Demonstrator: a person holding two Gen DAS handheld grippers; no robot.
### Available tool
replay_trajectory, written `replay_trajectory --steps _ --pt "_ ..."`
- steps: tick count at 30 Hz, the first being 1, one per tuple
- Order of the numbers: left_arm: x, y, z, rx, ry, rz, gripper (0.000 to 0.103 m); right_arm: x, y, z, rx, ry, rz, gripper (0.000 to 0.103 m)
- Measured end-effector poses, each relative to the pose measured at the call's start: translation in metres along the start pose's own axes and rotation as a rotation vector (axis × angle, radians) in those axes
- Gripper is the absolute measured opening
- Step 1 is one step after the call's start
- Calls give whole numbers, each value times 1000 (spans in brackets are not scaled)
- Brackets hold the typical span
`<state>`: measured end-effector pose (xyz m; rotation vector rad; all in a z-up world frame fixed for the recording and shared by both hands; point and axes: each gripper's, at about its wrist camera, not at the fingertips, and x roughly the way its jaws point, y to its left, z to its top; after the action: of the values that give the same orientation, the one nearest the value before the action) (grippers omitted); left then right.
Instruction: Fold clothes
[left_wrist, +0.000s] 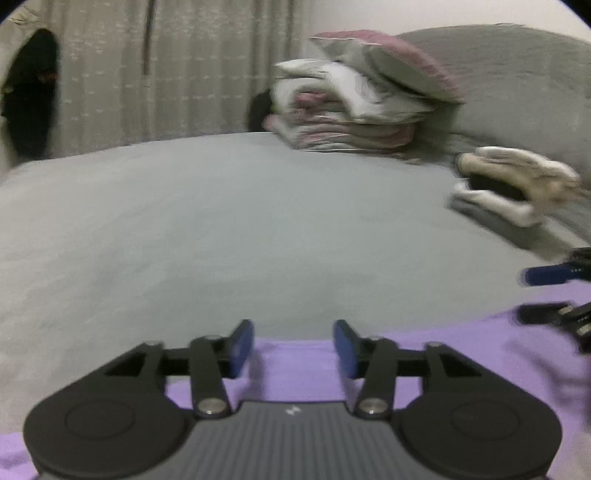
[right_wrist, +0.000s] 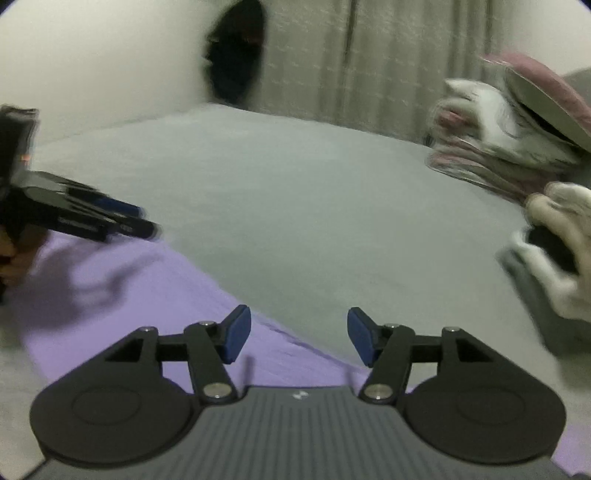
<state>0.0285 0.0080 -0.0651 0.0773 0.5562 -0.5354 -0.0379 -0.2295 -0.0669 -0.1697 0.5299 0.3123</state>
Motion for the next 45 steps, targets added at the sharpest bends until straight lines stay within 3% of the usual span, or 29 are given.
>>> replay_trajectory --steps 4,8,10,16,23,34,42,45 --pt "-11 -14 -16 71 29 -106 74 8 29 -9 -36 34 108 62" --pt "-16 -18 -34 179 81 -85 76 8 37 -22 -87 50 108 64" --pt "-21 -9 -38 172 78 -69 81 4 24 -25 -59 49 99 66" --pt "-42 31 -47 53 71 -5 82 -19 -31 -43 91 43 9 69" --pt "-71 62 -61 -3 61 66 82 -48 -68 -69 188 45 -119 70" --pt "-100 100 -67 -115 79 287 84 -78 -116 -88 310 82 -345 72" --pt "-106 78 -42 -132 90 308 84 -109 -144 -86 453 87 -501 72" --pt "-106 70 -34 -169 93 278 84 -123 -151 -89 541 73 -501 72"
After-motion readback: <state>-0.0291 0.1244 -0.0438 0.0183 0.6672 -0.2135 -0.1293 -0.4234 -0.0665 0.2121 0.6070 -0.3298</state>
